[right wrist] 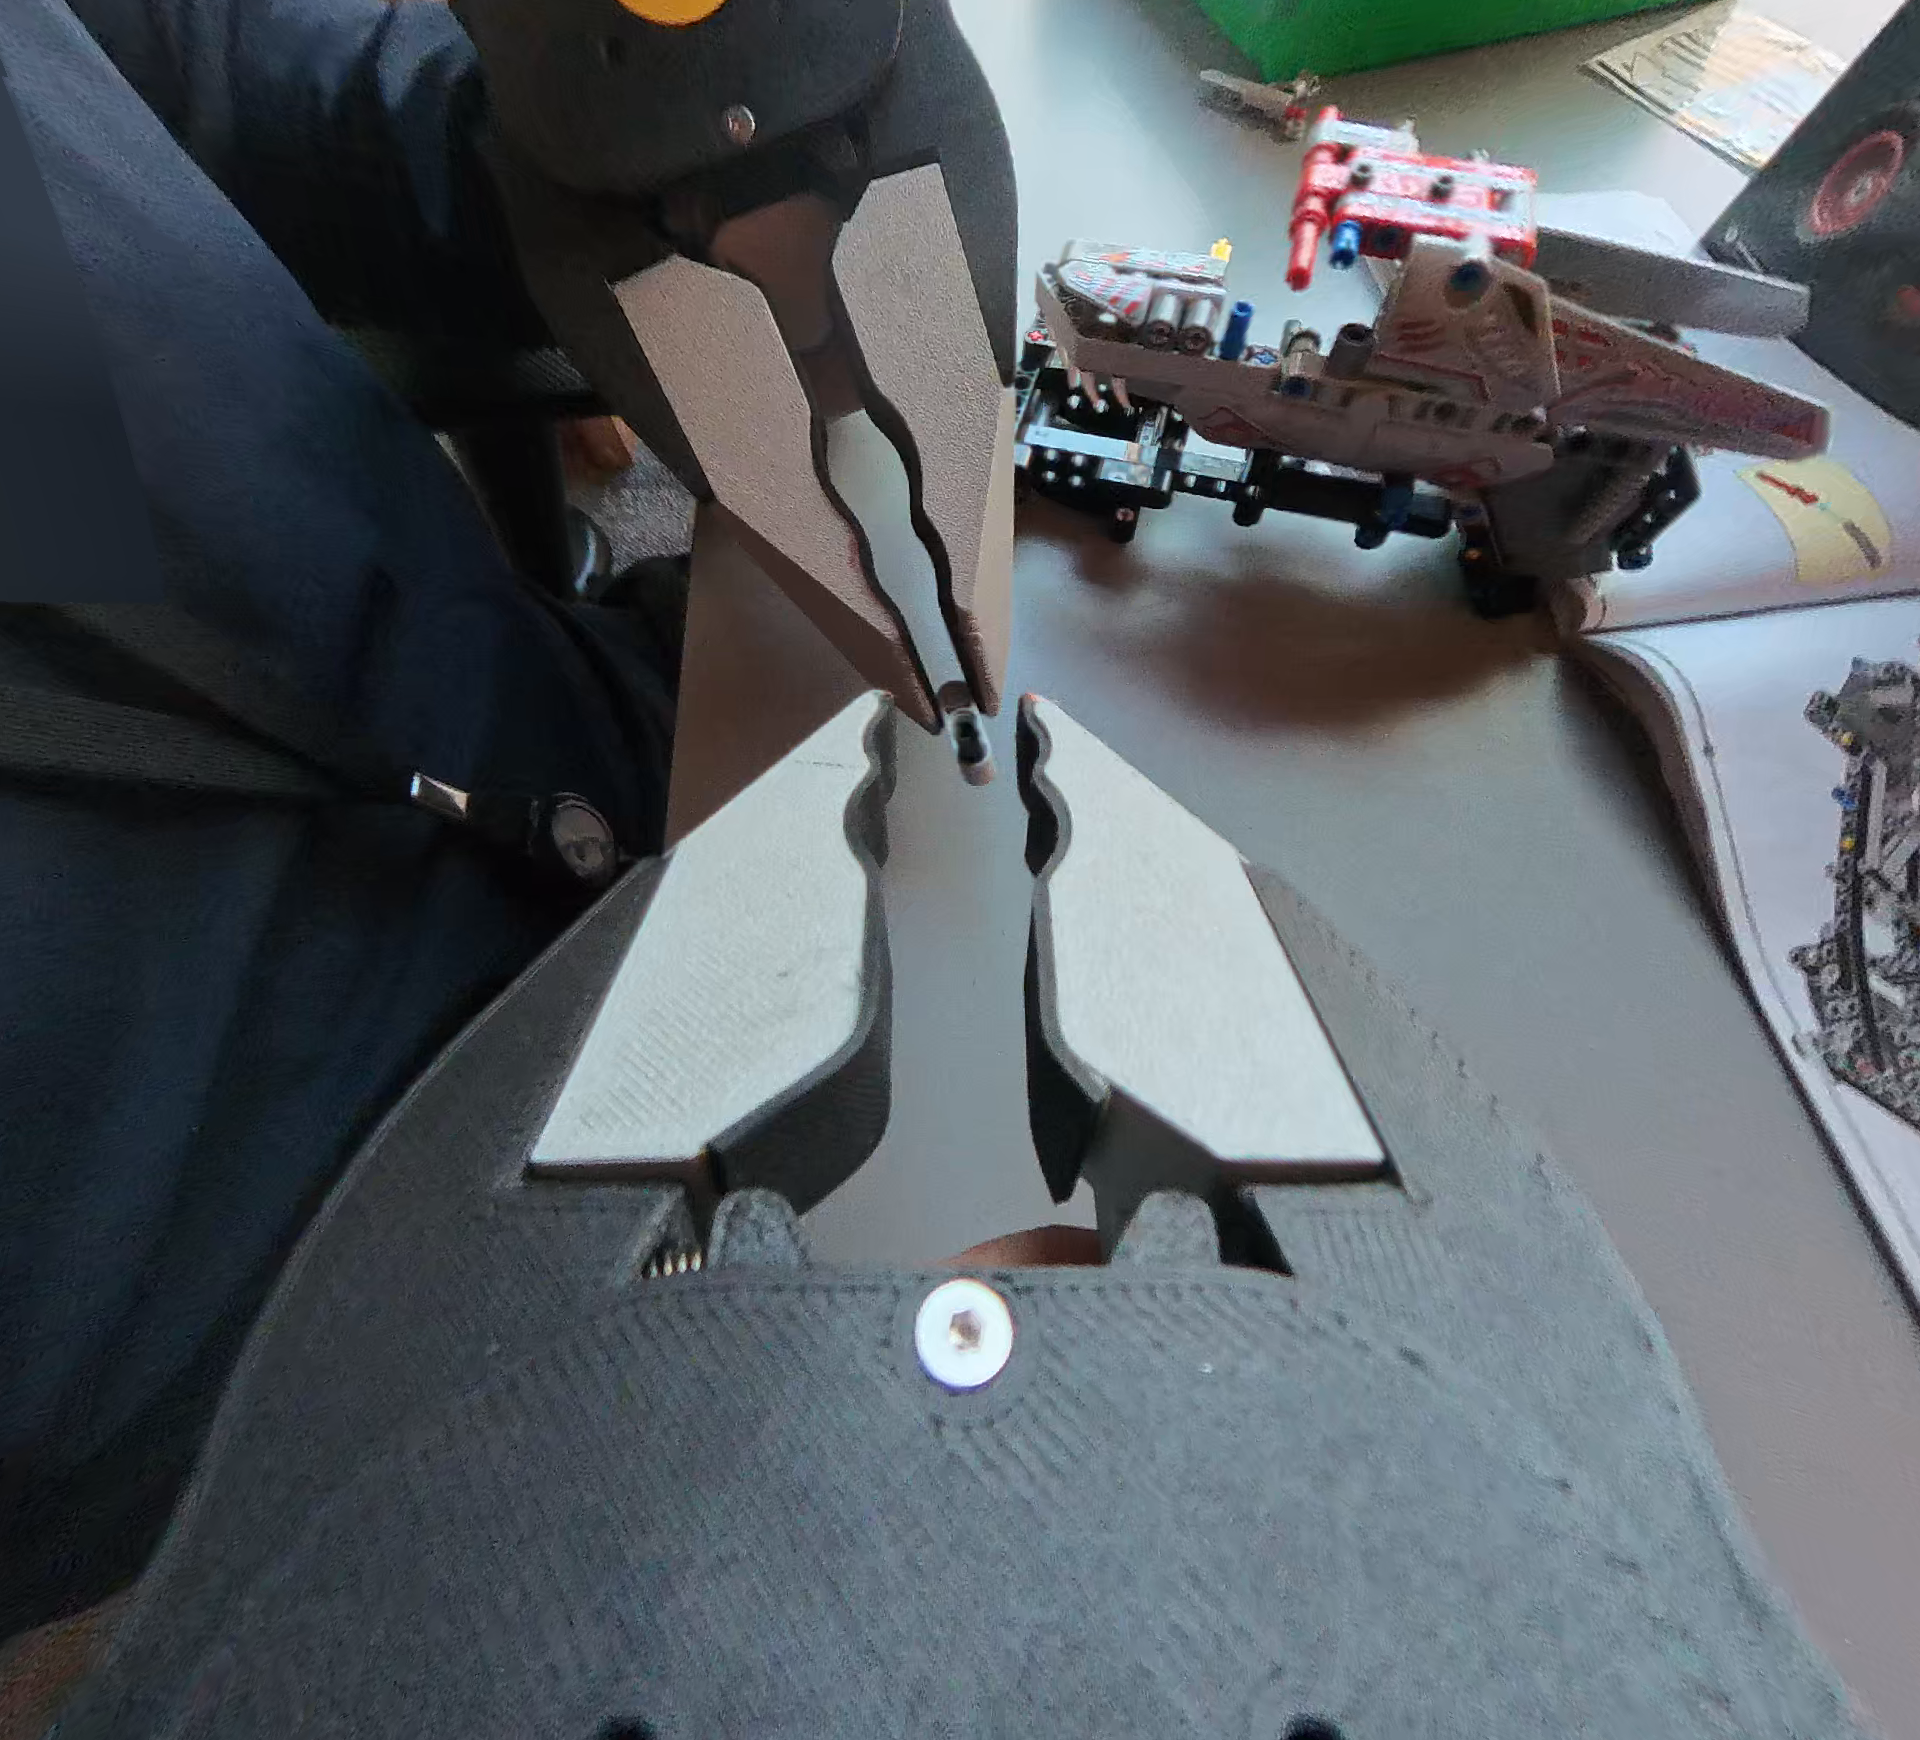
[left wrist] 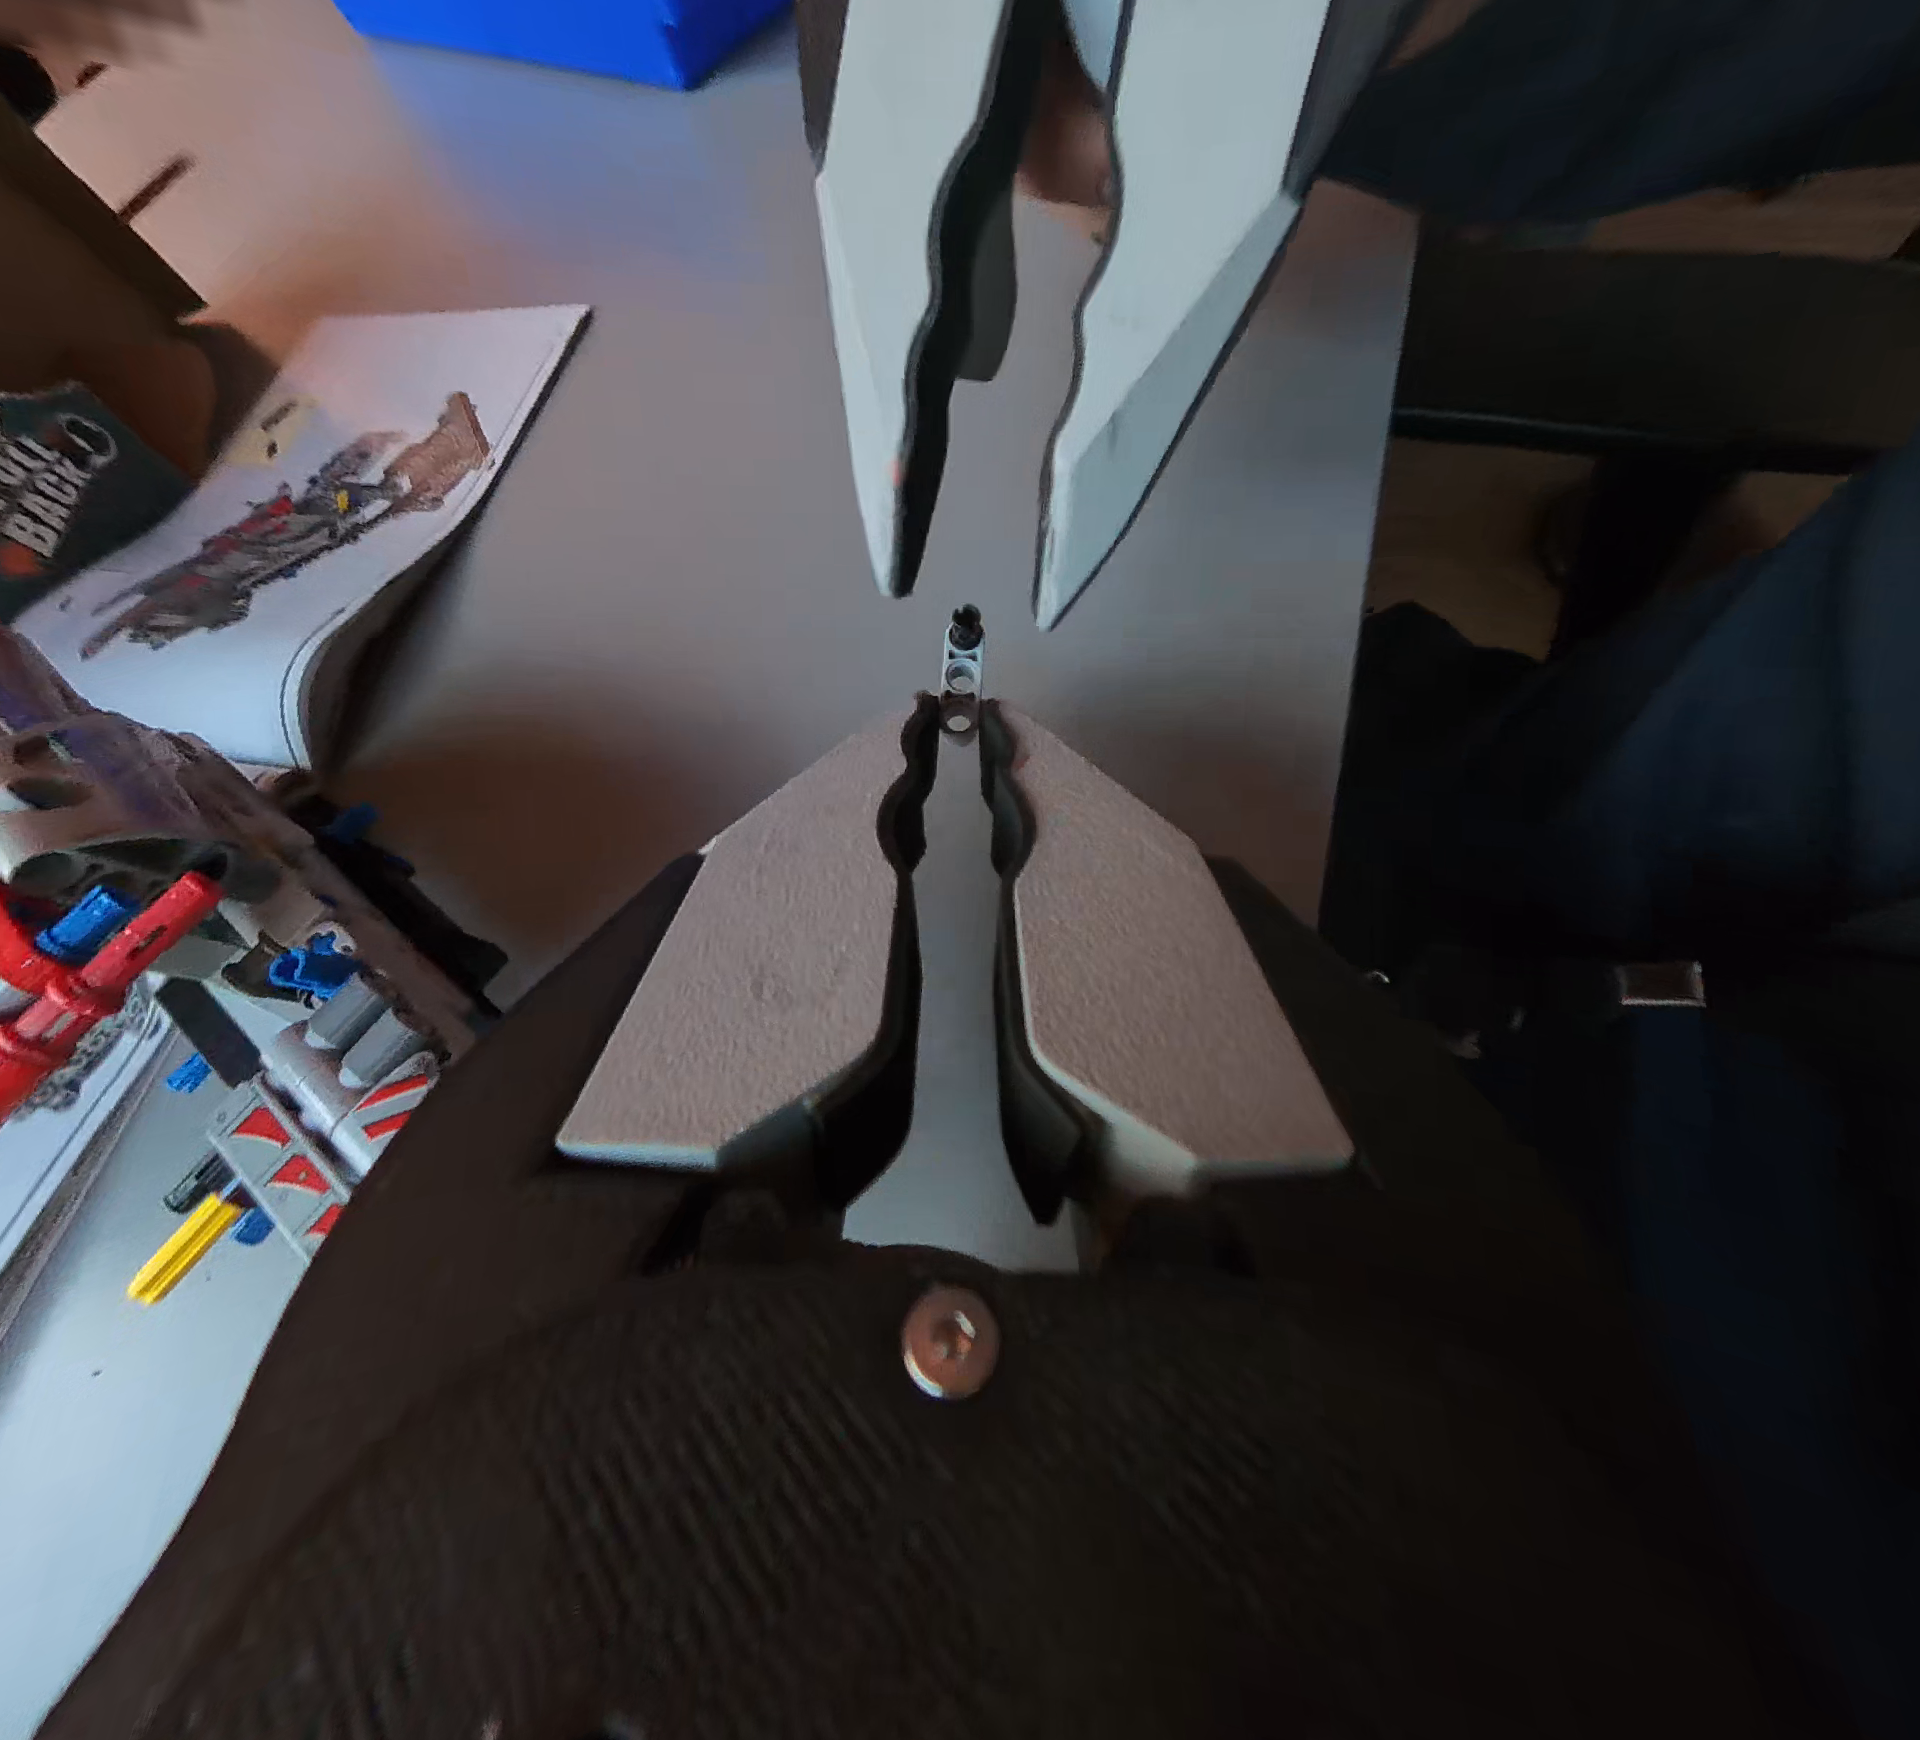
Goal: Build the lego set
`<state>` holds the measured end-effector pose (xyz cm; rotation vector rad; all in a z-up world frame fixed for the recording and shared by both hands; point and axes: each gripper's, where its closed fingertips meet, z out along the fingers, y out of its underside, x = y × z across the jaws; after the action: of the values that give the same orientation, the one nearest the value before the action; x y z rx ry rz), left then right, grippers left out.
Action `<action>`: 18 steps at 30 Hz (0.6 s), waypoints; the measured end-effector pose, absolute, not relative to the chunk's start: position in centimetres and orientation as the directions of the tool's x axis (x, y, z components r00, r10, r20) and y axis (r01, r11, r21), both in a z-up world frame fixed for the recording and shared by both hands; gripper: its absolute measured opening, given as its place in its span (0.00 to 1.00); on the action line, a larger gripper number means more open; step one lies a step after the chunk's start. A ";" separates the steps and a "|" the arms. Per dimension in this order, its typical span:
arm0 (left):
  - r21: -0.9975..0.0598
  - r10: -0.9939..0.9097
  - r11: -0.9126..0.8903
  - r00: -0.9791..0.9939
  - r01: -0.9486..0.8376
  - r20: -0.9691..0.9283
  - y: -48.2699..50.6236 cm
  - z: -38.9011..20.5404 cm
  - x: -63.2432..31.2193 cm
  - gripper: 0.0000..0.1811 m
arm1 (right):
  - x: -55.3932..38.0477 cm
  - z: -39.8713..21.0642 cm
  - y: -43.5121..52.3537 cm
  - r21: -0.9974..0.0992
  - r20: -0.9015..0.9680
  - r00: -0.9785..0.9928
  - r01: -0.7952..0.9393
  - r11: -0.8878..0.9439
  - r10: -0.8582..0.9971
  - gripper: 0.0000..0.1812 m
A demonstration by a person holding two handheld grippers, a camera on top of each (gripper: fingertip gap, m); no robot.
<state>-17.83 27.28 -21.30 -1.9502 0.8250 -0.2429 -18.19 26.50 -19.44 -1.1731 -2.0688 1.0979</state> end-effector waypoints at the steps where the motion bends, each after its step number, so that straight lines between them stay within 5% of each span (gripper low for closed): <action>1: -0.843 -0.642 -0.294 0.746 -0.450 -0.174 27.1 -21.2 -17.7 0.03 | -18.2 -19.6 26.3 -0.832 0.067 -0.506 0.447 0.328 0.860 0.09; 2: -0.837 -0.639 -0.293 0.746 -0.462 -0.188 26.9 -21.2 -17.8 0.03 | -18.2 -19.7 26.2 -0.821 0.092 -0.523 0.442 0.362 0.847 0.01; 8: -0.810 -0.557 -0.181 0.737 -0.558 -0.383 26.9 -19.2 -18.3 0.03 | -19.0 -19.7 27.2 -0.806 0.175 -0.497 0.423 0.414 0.850 0.00; 14: -0.541 -0.270 -0.053 0.534 -0.839 -0.801 28.4 -18.1 -20.1 0.03 | -20.0 -19.9 29.4 -0.851 -0.112 -0.303 0.521 0.066 0.946 0.04; 18: -0.413 -0.188 0.034 0.400 -0.910 -0.897 28.2 -17.8 -19.2 0.02 | -20.0 -17.8 29.2 -0.886 -0.290 -0.326 0.447 -0.123 0.900 0.07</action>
<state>-19.19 28.20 -17.82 -1.4516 1.0469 0.7518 -19.97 29.19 -17.80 -1.4910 -1.7332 1.4442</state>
